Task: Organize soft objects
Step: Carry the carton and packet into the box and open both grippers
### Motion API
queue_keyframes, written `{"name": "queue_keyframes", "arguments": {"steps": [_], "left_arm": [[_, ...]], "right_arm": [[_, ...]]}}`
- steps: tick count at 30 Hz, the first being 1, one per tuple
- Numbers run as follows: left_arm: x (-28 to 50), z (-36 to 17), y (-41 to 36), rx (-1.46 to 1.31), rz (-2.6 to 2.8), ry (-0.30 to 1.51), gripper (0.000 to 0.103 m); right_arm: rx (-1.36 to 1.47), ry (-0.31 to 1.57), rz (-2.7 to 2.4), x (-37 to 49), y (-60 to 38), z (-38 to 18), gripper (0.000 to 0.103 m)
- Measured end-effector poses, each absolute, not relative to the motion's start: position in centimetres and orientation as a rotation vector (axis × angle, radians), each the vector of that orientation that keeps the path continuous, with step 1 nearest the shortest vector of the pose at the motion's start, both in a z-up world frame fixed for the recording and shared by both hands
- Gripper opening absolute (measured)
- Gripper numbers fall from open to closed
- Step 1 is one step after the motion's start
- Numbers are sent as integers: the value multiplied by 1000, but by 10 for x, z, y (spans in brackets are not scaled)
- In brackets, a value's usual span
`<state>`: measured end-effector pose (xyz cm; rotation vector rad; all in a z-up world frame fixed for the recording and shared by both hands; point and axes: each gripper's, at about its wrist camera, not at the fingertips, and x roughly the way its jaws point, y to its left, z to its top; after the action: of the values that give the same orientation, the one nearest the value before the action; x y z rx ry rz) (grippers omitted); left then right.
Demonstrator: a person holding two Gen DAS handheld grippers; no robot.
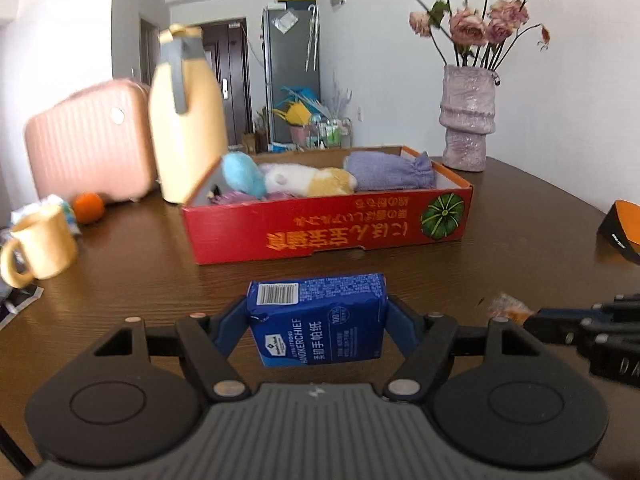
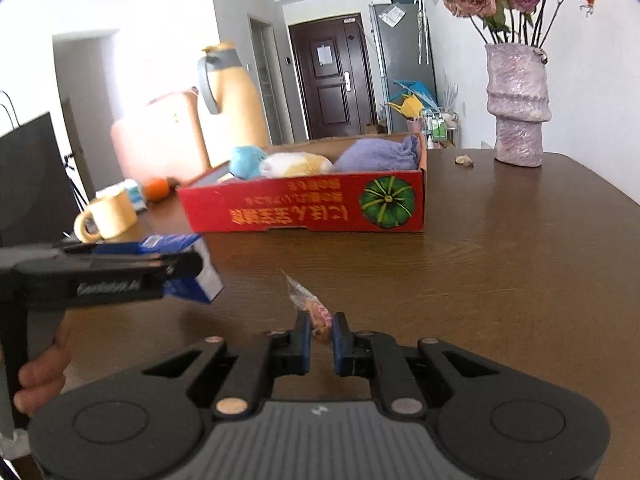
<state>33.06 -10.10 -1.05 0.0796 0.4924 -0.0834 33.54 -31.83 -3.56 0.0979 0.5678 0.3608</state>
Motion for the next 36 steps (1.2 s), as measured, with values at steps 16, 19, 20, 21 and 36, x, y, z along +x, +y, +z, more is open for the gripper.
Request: {"name": "queue_keyframes", "arguments": {"steps": [16, 19, 20, 21, 36], "left_arm": [[311, 31, -61, 8, -85, 376, 74], [338, 45, -62, 11, -117, 335, 74], [350, 50, -62, 12, -125, 325, 74], [362, 54, -63, 12, -133, 319, 74], [602, 59, -103, -19, -224, 512, 74]], "right_arm": [[97, 461, 356, 293, -295, 6, 10], [61, 445, 362, 310, -290, 14, 10], [50, 437, 363, 318, -289, 17, 10], [42, 431, 364, 328, -288, 21, 10], [-75, 556, 428, 540, -261, 28, 10]]}}
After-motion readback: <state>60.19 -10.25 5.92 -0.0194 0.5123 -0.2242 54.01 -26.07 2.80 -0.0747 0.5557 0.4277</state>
